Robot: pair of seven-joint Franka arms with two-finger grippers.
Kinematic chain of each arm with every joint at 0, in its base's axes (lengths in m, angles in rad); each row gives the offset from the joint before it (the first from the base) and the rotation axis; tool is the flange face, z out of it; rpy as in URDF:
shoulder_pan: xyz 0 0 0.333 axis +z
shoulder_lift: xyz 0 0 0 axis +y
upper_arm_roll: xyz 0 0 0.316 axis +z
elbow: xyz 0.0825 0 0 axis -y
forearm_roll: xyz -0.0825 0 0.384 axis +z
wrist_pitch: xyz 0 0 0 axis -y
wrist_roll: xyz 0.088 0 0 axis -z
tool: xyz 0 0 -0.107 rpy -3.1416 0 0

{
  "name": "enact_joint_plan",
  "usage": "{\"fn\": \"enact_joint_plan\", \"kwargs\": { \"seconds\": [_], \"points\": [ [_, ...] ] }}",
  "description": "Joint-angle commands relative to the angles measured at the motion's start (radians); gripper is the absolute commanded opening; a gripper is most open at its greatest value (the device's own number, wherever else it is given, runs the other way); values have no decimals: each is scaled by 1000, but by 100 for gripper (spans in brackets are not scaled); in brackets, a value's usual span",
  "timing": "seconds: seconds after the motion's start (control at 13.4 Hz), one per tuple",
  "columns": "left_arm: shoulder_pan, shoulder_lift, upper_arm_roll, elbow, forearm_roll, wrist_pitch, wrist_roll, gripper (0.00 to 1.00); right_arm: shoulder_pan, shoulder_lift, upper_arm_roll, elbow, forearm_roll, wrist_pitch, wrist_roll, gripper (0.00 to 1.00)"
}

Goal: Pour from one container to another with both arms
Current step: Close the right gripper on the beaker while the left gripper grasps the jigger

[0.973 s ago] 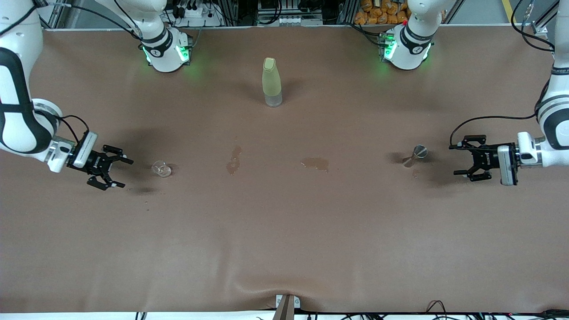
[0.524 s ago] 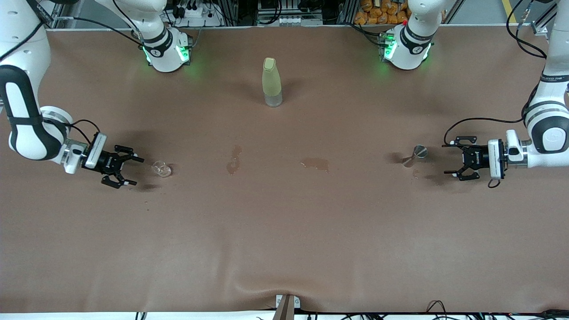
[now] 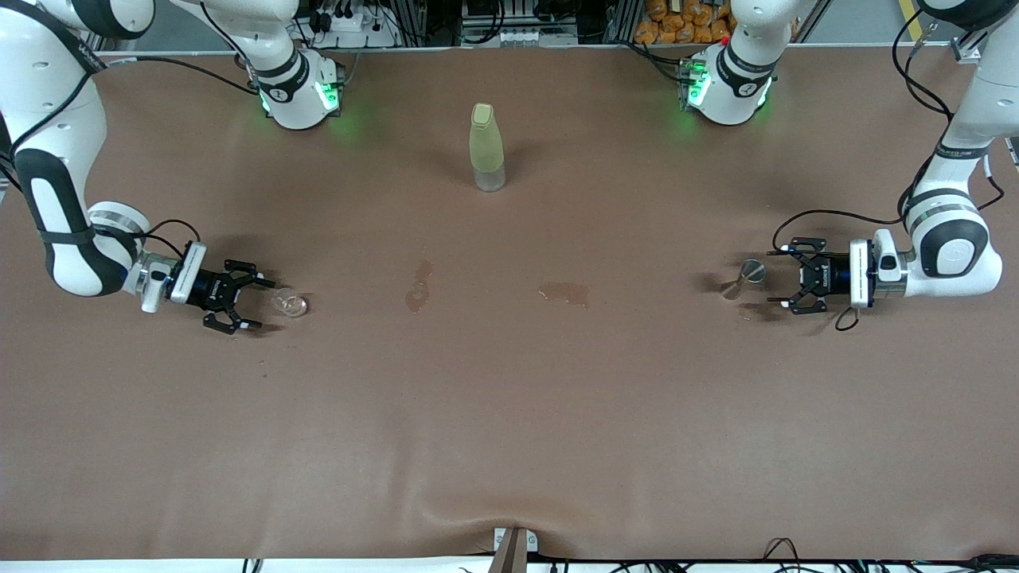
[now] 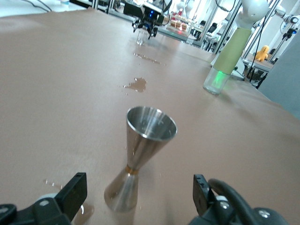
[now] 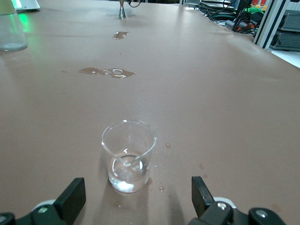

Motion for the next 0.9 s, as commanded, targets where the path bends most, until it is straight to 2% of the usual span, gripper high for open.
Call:
{"fn": "enact_joint_plan", "kwargs": {
  "seconds": [0.0,0.3,0.37,0.45,0.52,0.82],
  "points": [
    [-13,9,-5,-10,-39,-13,22,100,-17,43,-4,3,72,-40,-221,100],
    [-44,48,-5,-8,-48,-2,22,100,-9,72,-4,2,107,-46,-250,100],
    [-46,49,-5,-8,-52,7,22,97,-2,85,-4,2,127,-57,-273,100],
    [-46,49,-5,-8,-54,10,22,87,3,94,-4,2,143,-60,-280,100],
    [-46,49,-5,-8,-54,11,22,82,11,100,-2,2,145,-60,-280,100],
    [-43,58,-5,-8,-54,13,22,68,41,131,-1,2,204,-88,-317,100]
  ]
}}
